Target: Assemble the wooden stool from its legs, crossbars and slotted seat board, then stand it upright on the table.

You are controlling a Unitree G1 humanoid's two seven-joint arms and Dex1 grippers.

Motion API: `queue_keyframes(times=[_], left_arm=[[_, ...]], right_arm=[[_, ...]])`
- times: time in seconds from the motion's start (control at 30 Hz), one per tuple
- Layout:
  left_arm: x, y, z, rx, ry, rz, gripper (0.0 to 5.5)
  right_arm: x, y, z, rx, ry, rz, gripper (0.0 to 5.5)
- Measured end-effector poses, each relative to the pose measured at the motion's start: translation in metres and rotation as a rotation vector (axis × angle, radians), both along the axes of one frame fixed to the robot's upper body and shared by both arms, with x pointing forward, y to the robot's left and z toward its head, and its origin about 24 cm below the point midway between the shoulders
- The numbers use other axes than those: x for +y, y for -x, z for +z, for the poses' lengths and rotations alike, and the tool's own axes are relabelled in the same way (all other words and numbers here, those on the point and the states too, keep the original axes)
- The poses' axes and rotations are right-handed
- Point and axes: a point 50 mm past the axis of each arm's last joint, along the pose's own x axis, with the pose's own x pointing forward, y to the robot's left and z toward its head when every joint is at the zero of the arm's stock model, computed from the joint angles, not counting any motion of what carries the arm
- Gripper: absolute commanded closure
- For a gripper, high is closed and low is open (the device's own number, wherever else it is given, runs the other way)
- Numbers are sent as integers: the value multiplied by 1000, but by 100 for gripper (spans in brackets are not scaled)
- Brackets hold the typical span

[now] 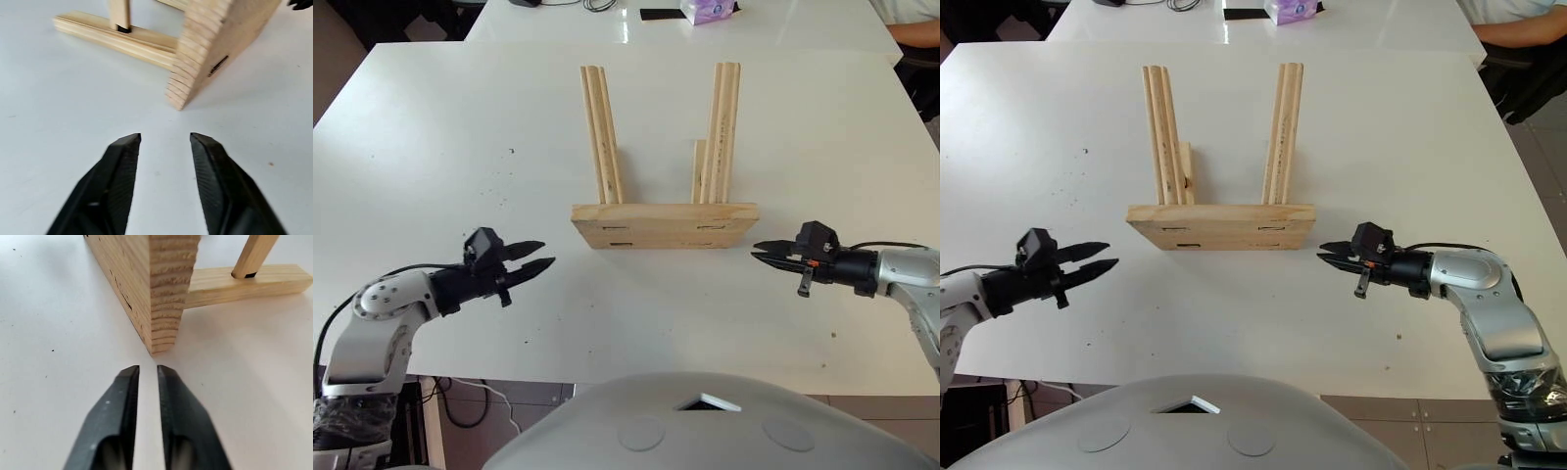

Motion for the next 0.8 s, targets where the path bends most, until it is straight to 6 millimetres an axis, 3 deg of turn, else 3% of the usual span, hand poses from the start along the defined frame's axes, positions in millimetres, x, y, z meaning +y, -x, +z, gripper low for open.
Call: queue_keyframes(times=[0.2,0.37,0.57,0.8], left_arm=[[-16,-23,-8,-54,-30,-106,215],[-22,-39,-8,-97,-55,-170,211],[-26,-46,-18,-82,-101,-265,211],[-36,-75,-17,-149,-116,-324,211]], right_arm=[[5,-20,-3,14,-20,57,339],[7,-26,-9,55,-14,114,267],[9,-38,-19,74,25,151,267],[23,-61,-25,55,31,222,267]])
